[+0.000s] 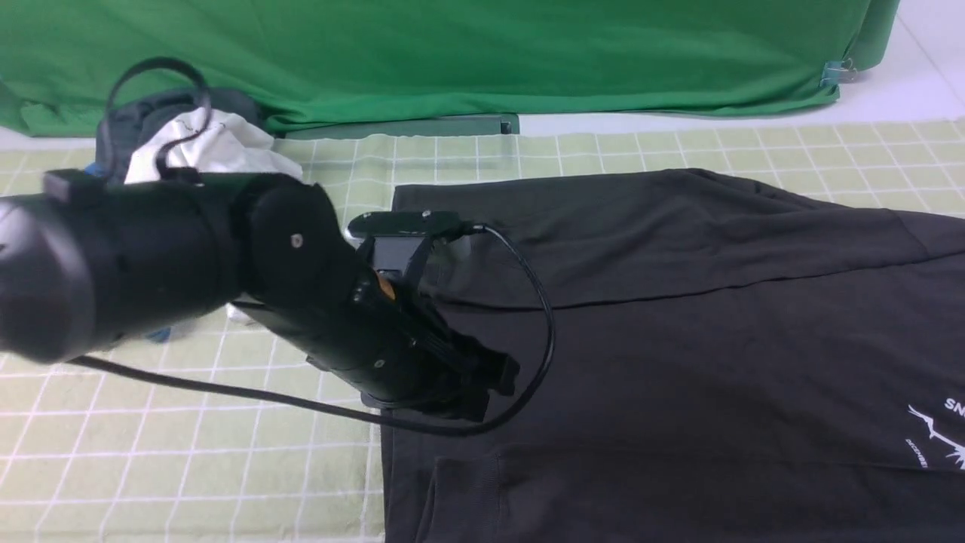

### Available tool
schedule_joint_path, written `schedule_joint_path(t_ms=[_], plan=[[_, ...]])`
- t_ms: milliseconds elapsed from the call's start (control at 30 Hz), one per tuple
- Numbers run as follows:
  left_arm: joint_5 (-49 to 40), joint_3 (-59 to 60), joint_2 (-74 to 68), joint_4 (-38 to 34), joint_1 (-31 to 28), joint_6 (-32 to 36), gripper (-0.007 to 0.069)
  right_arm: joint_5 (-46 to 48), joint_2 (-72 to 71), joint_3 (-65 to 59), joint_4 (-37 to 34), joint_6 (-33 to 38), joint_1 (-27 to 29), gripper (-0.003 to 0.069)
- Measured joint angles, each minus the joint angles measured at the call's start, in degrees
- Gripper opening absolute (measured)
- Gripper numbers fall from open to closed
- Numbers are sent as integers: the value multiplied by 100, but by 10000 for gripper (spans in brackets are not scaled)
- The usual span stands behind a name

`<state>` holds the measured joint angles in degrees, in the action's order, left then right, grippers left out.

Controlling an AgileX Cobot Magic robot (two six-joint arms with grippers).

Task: Fold a long-sleeved shirt over a green coffee tablecloth.
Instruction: 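Grasp the left edge of the dark T-shirt lying flat on the table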

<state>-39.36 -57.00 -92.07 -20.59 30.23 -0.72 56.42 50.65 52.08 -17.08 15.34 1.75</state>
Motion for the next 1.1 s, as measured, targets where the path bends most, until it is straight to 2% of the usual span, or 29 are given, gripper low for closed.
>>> schedule_joint_path(t_ms=[133,233,567,800,933,1100], plan=[[-100,-13,-299,99,0,-44,380,0,0,0,0,0,0,40],[-108,-13,-524,99,0,-44,412,6,0,0,0,0,0,40],[-221,-24,-859,99,0,-18,421,-2,0,0,-6,0,0,48],[-226,-37,-865,-76,0,-18,328,-7,0,0,-6,0,0,52],[-221,-40,-971,-88,0,-2,215,-7,0,0,-6,0,0,57],[-181,-40,-1127,-93,0,1,134,-14,0,0,-6,0,0,62]])
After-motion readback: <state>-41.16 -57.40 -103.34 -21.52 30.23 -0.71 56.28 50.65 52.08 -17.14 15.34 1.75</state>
